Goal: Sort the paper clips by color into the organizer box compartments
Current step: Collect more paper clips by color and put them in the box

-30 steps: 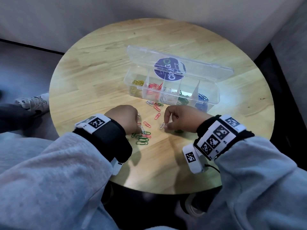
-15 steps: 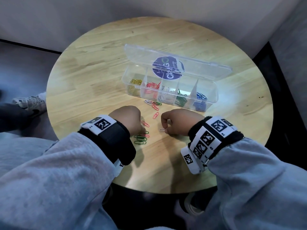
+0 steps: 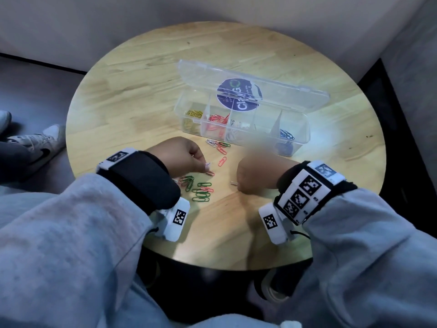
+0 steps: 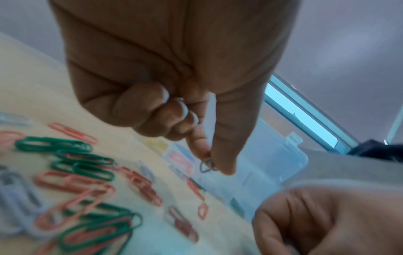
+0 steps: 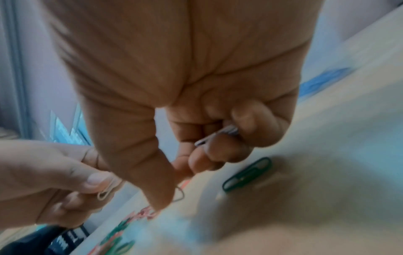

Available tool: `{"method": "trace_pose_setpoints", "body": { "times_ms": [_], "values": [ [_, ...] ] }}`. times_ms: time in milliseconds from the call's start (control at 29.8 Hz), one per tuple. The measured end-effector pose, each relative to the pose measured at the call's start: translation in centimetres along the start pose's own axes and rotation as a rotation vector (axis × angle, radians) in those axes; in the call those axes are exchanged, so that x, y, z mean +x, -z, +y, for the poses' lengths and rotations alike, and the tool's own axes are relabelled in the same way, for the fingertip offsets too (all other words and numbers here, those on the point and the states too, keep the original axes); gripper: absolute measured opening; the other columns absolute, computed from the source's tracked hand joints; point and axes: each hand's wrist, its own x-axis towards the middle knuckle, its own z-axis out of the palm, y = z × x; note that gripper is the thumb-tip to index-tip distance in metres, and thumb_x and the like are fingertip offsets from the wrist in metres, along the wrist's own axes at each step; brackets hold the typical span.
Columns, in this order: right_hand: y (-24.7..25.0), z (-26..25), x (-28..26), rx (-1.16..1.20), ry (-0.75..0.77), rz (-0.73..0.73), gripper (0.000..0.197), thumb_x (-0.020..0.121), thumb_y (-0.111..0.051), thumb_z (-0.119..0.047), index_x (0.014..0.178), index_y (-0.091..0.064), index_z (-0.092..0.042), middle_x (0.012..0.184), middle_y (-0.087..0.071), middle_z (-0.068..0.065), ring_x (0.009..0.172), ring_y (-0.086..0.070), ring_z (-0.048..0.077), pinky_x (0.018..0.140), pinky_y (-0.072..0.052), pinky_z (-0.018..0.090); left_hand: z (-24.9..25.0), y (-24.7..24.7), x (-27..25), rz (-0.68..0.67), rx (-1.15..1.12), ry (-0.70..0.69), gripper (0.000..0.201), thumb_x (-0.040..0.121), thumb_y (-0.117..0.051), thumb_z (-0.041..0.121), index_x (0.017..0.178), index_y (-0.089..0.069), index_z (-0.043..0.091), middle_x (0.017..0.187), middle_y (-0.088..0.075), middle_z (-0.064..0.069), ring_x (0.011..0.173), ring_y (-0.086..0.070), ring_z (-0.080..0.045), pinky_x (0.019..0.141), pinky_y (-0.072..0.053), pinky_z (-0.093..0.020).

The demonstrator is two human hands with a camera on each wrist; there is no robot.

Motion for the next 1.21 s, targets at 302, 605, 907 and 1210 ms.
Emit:
{"method": "trace_pose_setpoints", "body": {
  "times_ms": [302,605,907,1210],
  "values": [
    [0.2,-0.4,-1.4,0.529,-0.010,0.059,0.021,0.082,-0.066,-0.003,0.069,-0.054,-0.014,0.051,-0.056,-0.005,0.042,-0.050,0.001,0.048,-0.044,0.015,-0.6,3.3,-1.6,0.026,-0.915,0.021,0.030,0.087,-0.044,-0.002,0.060,-0.040,0.012,0.064,-0.045,-0.007,0.047,-0.039,-0.011,0.039,-0.028,-0.014],
    [-0.8,-4.0,-2.2,1.229,-0.103,0.121,0.032,0.089,-0.036,0.011,0.083,-0.061,-0.008,0.057,-0.046,0.002,0.043,-0.042,0.009,0.038,-0.035,0.015,-1.5,5.4,-4.0,-0.021,-1.296,0.073,0.024,0.080,-0.033,0.003,0.060,-0.040,0.015,0.053,-0.046,-0.004,0.037,-0.035,-0.009,0.032,-0.024,-0.010],
    [-0.7,-5.6,-2.9,1.440,-0.269,0.252,0.025,0.092,-0.036,-0.001,0.073,-0.052,-0.004,0.063,-0.045,0.007,0.049,-0.049,0.015,0.037,-0.041,0.018,-2.5,7.4,-5.0,-0.048,-1.373,0.096,0.022,0.086,-0.039,0.016,0.067,-0.049,0.011,0.056,-0.047,-0.003,0.039,-0.038,-0.009,0.033,-0.026,-0.009],
    [-0.5,-8.3,-0.4,0.442,-0.235,0.181,0.011,0.089,-0.058,-0.020,0.080,-0.056,-0.015,0.061,-0.045,0.001,0.050,-0.039,0.014,0.046,-0.034,0.022,-4.6,8.0,-4.3,0.097,-0.893,0.143,0.017,0.093,-0.048,0.012,0.076,-0.052,0.015,0.057,-0.032,0.001,0.040,-0.026,-0.008,0.034,-0.017,-0.008]
  ]
}}
